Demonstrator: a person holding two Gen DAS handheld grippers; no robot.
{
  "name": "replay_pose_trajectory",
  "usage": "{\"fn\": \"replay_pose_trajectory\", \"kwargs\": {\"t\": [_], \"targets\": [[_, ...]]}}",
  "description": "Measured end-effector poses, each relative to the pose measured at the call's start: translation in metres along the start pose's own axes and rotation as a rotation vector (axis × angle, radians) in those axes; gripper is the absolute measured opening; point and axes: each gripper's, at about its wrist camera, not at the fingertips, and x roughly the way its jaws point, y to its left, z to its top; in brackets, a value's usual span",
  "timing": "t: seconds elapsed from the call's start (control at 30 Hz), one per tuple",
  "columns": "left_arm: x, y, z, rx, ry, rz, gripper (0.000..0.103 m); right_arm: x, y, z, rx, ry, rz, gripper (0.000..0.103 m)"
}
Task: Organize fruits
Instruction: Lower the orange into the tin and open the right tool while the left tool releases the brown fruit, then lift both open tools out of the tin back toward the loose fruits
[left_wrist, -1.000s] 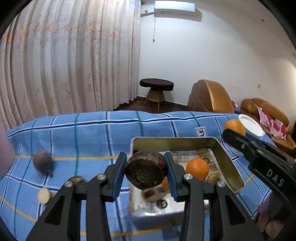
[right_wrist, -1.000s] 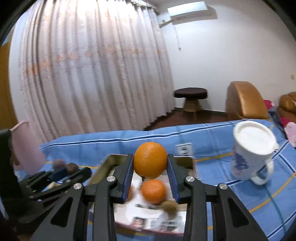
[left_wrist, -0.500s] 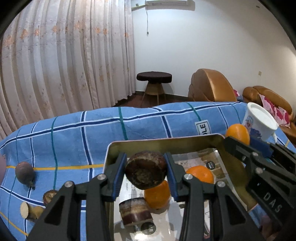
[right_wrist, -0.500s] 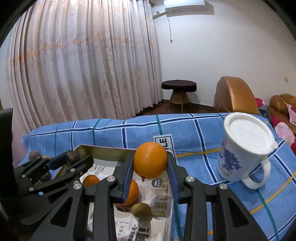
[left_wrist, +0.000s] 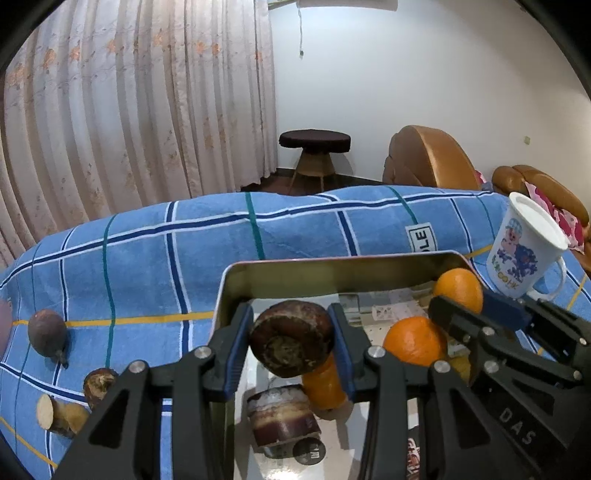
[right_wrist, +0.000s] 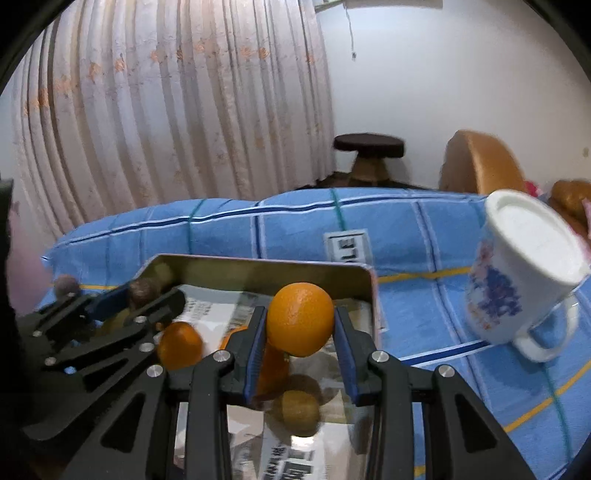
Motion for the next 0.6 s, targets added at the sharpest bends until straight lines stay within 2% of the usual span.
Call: {"fn": "replay_pose_trajectory", "kwargs": {"t": [0.13, 0.2, 0.23, 0.3, 0.37, 0.43, 0.5, 0.57, 0.6], "targets": [[0.0, 0.001, -0.001, 0.0, 0.006, 0.0, 0.044, 0.001, -0.001, -0.002, 0.025, 0.015, 0.027, 0.04], [-0.002, 0.001, -0.002, -0.001, 0.0, 0.0, 0.049, 0.0, -0.004, -0.002, 0.044, 0.014, 0.055, 0.048], [-0.003, 0.001, -0.002, -0.006, -0.005, 0.005, 0.051, -0.001, -0.005, -0.002, 0.056, 0.012, 0.067, 0.048], [-0.004, 0.004, -0.002, -0.025, -0.01, 0.011, 0.063, -0.003, -0.008, -0.002, 0.073, 0.005, 0.074, 0.048], [-0.006, 0.006, -0.004, -0.046, -0.006, -0.016, 0.067, -0.009, -0.012, -0.001, 0.097, -0.026, 0.08, 0.049], [-0.009, 0.004, -0.005, -0.044, -0.008, -0.029, 0.077, -0.014, -0.016, 0.0, 0.111, -0.054, 0.089, 0.058], [-0.017, -0.001, -0.005, -0.029, -0.035, -0.03, 0.095, -0.02, -0.016, -0.001, 0.116, -0.086, 0.073, 0.072], [-0.027, -0.006, -0.006, -0.016, -0.079, -0.012, 0.102, -0.025, -0.016, 0.0, 0.114, -0.107, 0.058, 0.072], [-0.032, -0.006, -0.006, -0.011, -0.095, -0.011, 0.103, -0.026, -0.017, 0.0, 0.117, -0.111, 0.05, 0.072]]}}
